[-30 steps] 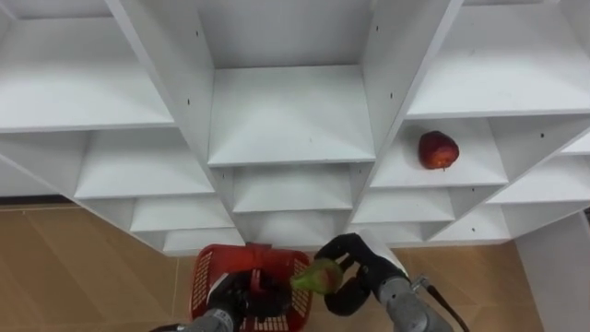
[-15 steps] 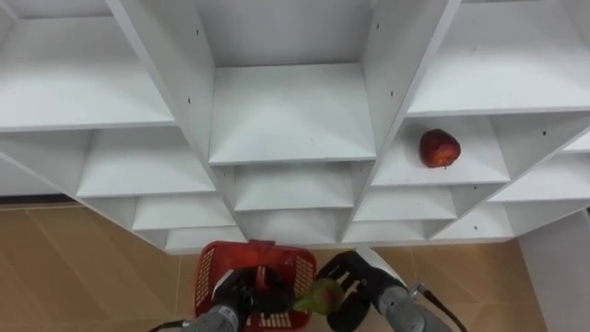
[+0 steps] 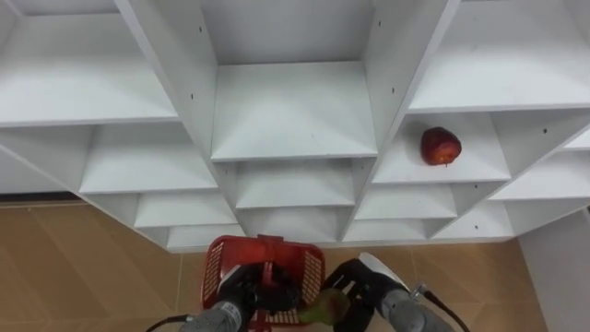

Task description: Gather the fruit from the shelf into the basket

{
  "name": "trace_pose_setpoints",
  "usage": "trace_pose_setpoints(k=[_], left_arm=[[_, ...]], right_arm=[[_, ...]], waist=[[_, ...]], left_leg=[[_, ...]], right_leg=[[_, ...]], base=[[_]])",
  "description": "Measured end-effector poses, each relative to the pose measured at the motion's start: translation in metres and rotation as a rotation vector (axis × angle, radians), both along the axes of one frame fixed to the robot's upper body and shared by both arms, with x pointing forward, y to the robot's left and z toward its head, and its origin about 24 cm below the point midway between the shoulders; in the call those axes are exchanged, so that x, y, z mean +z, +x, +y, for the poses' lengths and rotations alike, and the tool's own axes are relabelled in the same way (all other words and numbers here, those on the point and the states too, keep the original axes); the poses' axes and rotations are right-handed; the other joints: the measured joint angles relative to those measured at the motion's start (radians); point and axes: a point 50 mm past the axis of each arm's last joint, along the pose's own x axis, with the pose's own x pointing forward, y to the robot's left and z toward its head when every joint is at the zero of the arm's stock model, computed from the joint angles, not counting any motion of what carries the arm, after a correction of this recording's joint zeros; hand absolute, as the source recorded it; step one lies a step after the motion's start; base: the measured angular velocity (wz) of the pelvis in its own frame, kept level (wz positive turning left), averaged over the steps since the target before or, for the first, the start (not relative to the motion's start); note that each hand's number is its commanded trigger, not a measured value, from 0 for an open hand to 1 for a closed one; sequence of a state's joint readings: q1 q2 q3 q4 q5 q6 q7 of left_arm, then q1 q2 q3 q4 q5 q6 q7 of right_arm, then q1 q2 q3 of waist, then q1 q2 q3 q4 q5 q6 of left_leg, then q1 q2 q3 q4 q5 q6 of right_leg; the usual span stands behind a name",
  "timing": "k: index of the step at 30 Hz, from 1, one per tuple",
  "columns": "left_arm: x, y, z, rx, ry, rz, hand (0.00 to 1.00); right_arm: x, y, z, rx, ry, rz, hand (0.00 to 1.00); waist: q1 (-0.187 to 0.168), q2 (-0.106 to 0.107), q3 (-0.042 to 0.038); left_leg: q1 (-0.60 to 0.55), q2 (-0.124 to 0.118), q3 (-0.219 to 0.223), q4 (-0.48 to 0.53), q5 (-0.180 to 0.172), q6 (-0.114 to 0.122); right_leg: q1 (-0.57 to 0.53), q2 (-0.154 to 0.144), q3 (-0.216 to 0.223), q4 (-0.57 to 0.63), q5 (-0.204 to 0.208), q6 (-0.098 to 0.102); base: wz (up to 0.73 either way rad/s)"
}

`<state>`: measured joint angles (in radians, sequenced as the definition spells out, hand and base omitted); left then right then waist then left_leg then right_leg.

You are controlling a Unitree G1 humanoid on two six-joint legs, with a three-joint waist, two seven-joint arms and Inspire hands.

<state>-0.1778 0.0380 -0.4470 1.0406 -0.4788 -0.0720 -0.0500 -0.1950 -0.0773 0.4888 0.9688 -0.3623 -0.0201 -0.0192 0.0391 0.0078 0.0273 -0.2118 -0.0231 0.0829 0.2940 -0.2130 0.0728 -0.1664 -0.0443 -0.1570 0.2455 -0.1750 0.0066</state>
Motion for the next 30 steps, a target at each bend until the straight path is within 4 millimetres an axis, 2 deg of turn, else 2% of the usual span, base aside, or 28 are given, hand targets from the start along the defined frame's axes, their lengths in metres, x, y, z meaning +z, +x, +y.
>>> trace_pose_setpoints(k=[11,17,21,30], left_arm=[[-0.002,-0.002,-0.002,-0.009,-0.003,0.028,1.0],[-0.006,-0.008,-0.004,-0.028,0.006,0.073,1.0],[-0.007,-0.01,-0.005,-0.039,0.009,0.083,1.0],[-0.007,-0.01,-0.007,-0.041,0.005,0.086,1.0]], right_arm=[[-0.001,0.0,0.002,-0.024,0.009,0.012,1.0],[0.002,0.007,0.001,-0.149,0.076,0.018,1.0],[0.005,0.015,0.003,-0.202,0.115,0.016,1.0],[0.006,0.016,0.005,-0.245,0.148,0.018,1.0]], waist=[[-0.002,0.0,0.0001],[-0.003,0.0,0.0004],[-0.002,0.011,0.0071],[-0.002,0.021,0.0063]], left_leg=[[-0.006,0.0,0.0,-0.003,0.0,0.0],[0.0,-0.002,-0.001,-0.004,0.0,0.0],[0.014,-0.002,0.0,-0.008,0.0,0.0],[0.023,-0.002,0.0,-0.011,0.0,0.0]], right_leg=[[-0.005,0.001,-0.009,-0.007,0.0,0.0],[0.007,0.001,-0.014,-0.021,0.0,-0.001],[0.023,0.002,-0.015,-0.025,0.001,-0.001],[0.028,-0.002,-0.016,-0.024,0.001,-0.001]], base=[[0.0],[0.0],[0.0],[0.0]])
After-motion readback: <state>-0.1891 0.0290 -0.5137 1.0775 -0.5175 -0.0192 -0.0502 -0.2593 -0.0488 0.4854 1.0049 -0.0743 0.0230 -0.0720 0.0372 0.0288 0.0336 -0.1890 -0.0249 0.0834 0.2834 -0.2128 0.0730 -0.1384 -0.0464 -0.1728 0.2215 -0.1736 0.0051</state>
